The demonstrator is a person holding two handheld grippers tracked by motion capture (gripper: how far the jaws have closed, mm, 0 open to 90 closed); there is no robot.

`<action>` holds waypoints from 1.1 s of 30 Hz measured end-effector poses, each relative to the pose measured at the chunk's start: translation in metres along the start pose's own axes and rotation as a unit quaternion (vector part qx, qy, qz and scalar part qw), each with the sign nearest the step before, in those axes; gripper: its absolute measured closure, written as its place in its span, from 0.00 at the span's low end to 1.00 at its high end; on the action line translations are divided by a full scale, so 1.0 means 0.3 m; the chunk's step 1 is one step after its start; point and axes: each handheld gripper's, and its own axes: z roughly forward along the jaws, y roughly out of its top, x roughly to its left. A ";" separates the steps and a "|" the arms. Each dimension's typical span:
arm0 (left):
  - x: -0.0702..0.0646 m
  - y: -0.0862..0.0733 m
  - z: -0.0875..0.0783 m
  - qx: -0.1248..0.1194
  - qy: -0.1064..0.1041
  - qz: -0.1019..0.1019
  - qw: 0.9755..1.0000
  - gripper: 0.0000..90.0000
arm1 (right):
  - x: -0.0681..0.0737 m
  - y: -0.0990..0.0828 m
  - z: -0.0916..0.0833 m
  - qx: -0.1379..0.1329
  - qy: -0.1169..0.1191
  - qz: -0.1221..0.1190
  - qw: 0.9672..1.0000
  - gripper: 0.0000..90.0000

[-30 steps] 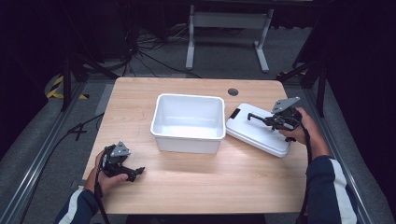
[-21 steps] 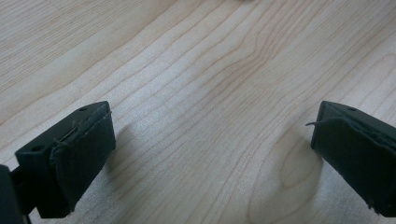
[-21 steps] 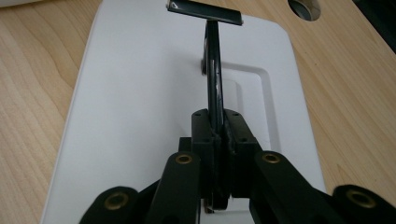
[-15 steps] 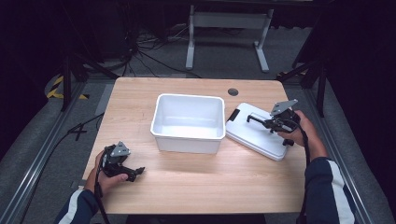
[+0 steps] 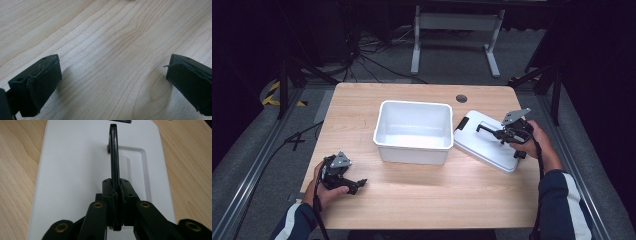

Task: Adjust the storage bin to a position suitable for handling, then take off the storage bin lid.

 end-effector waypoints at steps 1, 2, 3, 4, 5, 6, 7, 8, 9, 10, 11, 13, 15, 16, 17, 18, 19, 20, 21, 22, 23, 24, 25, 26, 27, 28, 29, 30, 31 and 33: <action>0.000 0.000 0.000 0.000 0.000 0.000 1.000 0.01 | 0.001 0.000 -0.001 0.000 0.002 0.001 1.000 0.94; 0.001 0.000 0.000 0.000 0.000 0.001 1.000 0.01 | 0.001 0.001 0.000 0.000 0.002 0.001 1.000 0.94; 0.001 0.000 0.000 0.000 0.000 0.001 1.000 0.01 | 0.001 0.001 -0.001 0.001 0.002 0.001 1.000 0.94; 0.001 0.000 -0.001 0.001 0.000 0.001 1.000 0.01 | 0.001 0.001 -0.001 0.001 0.000 0.003 1.000 0.93; 0.002 0.000 0.000 0.000 0.000 0.002 1.000 0.00 | 0.000 0.001 -0.001 0.002 -0.001 0.002 1.000 0.93; 0.001 0.000 -0.001 0.002 -0.002 0.000 1.000 0.01 | -0.001 0.002 -0.001 0.001 -0.001 0.003 1.000 0.93; 0.001 0.000 -0.001 0.001 0.000 0.002 1.000 0.01 | -0.001 0.003 -0.002 0.001 -0.001 0.004 1.000 0.93; 0.001 0.000 -0.001 0.001 0.000 0.002 1.000 0.01 | -0.002 0.004 -0.003 0.002 -0.001 0.003 1.000 0.93; 0.001 0.000 -0.001 0.001 0.000 0.001 1.000 0.01 | -0.003 0.005 -0.006 0.000 0.002 0.006 1.000 0.92; 0.001 0.000 0.000 0.001 0.000 0.002 1.000 0.01 | -0.003 0.007 -0.009 -0.002 -0.001 0.008 1.000 0.90; 0.001 0.000 -0.001 0.001 0.000 0.002 1.000 0.01 | -0.004 0.009 -0.012 -0.004 -0.001 0.009 1.000 0.90; 0.002 0.000 -0.001 0.000 -0.001 0.002 1.000 0.01 | -0.004 0.014 -0.023 -0.008 0.002 0.008 1.000 0.89; 0.002 -0.001 -0.001 0.000 -0.001 0.003 1.000 0.01 | -0.003 0.020 -0.031 -0.009 0.001 0.008 1.000 0.86; 0.000 -0.001 -0.001 0.002 -0.004 -0.001 1.000 0.01 | -0.002 0.023 -0.033 -0.009 -0.002 0.007 1.000 0.85; 0.001 -0.001 -0.001 0.001 -0.003 0.002 1.000 0.01 | -0.002 0.025 -0.037 -0.010 0.000 0.008 1.000 0.84; 0.001 -0.001 -0.001 0.001 -0.003 0.001 1.000 0.01 | -0.002 0.027 -0.041 -0.011 -0.002 0.007 1.000 0.83; 0.001 -0.001 -0.001 0.001 -0.003 0.001 1.000 0.01 | 0.000 0.030 -0.046 -0.012 -0.004 0.010 1.000 0.82; 0.001 -0.001 -0.001 0.001 -0.003 0.001 1.000 0.01 | 0.000 0.032 -0.053 -0.017 -0.003 0.012 1.000 0.81; 0.001 -0.001 -0.001 0.001 -0.003 0.001 1.000 0.01 | 0.000 0.032 -0.053 -0.017 -0.003 0.012 1.000 0.81; 0.001 -0.001 -0.001 0.002 -0.004 0.000 1.000 0.01 | 0.003 0.034 -0.058 -0.020 -0.003 0.013 1.000 0.80; 0.002 -0.001 -0.001 0.000 -0.003 0.002 1.000 0.01 | 0.009 0.037 -0.069 -0.022 -0.006 0.016 1.000 0.78; 0.001 -0.001 -0.001 0.001 -0.003 0.001 1.000 0.01 | 0.009 0.037 -0.069 -0.022 -0.006 0.016 1.000 0.78; 0.003 0.000 -0.001 0.000 -0.001 0.003 1.000 0.01 | 0.011 0.038 -0.074 -0.024 -0.004 0.014 1.000 0.77; 0.001 -0.001 0.000 0.001 -0.005 0.001 1.000 0.01 | 0.020 0.040 -0.085 -0.024 -0.006 0.015 1.000 0.75; 0.001 -0.001 0.000 0.001 -0.005 0.001 1.000 0.01 | 0.020 0.040 -0.085 -0.024 -0.006 0.015 1.000 0.75; 0.001 -0.001 -0.001 0.001 -0.004 0.001 1.000 0.01 | 0.024 0.042 -0.090 -0.024 -0.008 0.016 1.000 0.74; 0.001 -0.001 0.000 0.001 -0.005 0.000 1.000 0.01 | 0.025 0.043 -0.099 -0.027 -0.008 0.016 0.999 0.73; 0.002 0.000 -0.001 0.000 -0.001 0.003 1.000 0.01 | 0.027 0.043 -0.103 -0.030 -0.011 0.016 0.999 0.72; 0.001 -0.001 -0.001 0.001 -0.004 0.001 1.000 0.01 | 0.029 0.043 -0.110 -0.034 -0.010 0.018 0.999 0.71; 0.001 -0.001 -0.001 0.001 -0.004 0.000 1.000 0.01 | 0.033 0.042 -0.117 -0.038 -0.010 0.023 0.999 0.69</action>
